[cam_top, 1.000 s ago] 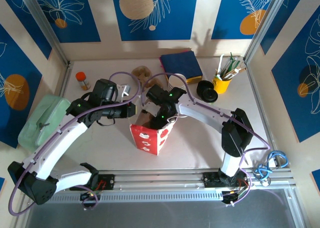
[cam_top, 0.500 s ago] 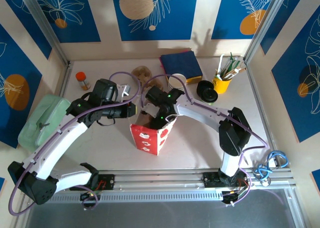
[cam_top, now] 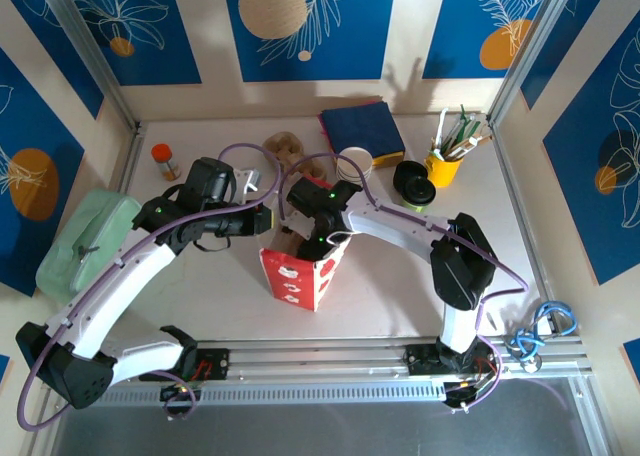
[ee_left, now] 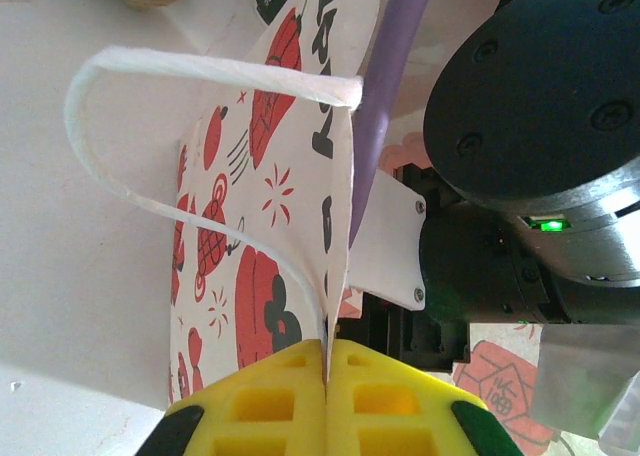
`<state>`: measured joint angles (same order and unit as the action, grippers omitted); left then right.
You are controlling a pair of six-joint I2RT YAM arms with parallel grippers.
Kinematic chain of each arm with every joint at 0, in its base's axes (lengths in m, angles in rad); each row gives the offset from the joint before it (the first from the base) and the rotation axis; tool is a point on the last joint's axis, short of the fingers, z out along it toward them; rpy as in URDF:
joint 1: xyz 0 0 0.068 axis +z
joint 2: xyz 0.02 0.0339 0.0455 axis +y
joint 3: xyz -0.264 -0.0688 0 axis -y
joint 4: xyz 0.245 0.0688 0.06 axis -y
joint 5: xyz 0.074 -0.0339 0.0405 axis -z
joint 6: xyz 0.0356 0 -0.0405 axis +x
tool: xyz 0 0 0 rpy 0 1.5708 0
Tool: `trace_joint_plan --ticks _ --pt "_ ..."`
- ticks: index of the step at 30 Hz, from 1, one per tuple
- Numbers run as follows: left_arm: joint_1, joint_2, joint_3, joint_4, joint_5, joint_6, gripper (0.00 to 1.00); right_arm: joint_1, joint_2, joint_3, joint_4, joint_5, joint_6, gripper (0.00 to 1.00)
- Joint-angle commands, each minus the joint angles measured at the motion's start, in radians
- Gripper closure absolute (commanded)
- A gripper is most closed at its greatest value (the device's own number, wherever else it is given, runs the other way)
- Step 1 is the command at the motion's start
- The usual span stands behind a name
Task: Pack the takeout coffee
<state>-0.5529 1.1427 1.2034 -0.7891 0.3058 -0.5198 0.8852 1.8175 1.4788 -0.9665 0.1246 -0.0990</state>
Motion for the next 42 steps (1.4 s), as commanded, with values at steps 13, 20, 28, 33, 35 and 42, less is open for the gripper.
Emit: trace_joint_plan --ticks 13,20,28,33,35,42 --pt "-0.005 0.007 0.036 -0.010 0.023 -0.012 1.00 0.042 -0.102 0.082 -0.040 -0.029 0.053 0.26" --pt "-0.006 0.007 0.050 -0.017 0.027 -0.015 1.00 0.089 -0.142 0.104 -0.022 0.036 0.072 0.26" --pt "-0.006 0.013 0.057 -0.028 0.020 -0.023 1.00 0.095 -0.167 0.118 -0.008 0.021 0.088 0.27" --pt "-0.006 0.015 0.060 -0.035 0.008 -0.029 1.00 0.098 -0.201 0.123 -0.001 0.003 0.090 0.28" --pt "-0.007 0.019 0.059 -0.039 0.005 -0.029 1.00 0.097 -0.221 0.123 0.008 -0.007 0.094 0.28" --pt "-0.007 0.023 0.043 -0.021 0.013 -0.029 1.00 0.097 -0.273 0.103 0.029 -0.012 0.101 0.28"
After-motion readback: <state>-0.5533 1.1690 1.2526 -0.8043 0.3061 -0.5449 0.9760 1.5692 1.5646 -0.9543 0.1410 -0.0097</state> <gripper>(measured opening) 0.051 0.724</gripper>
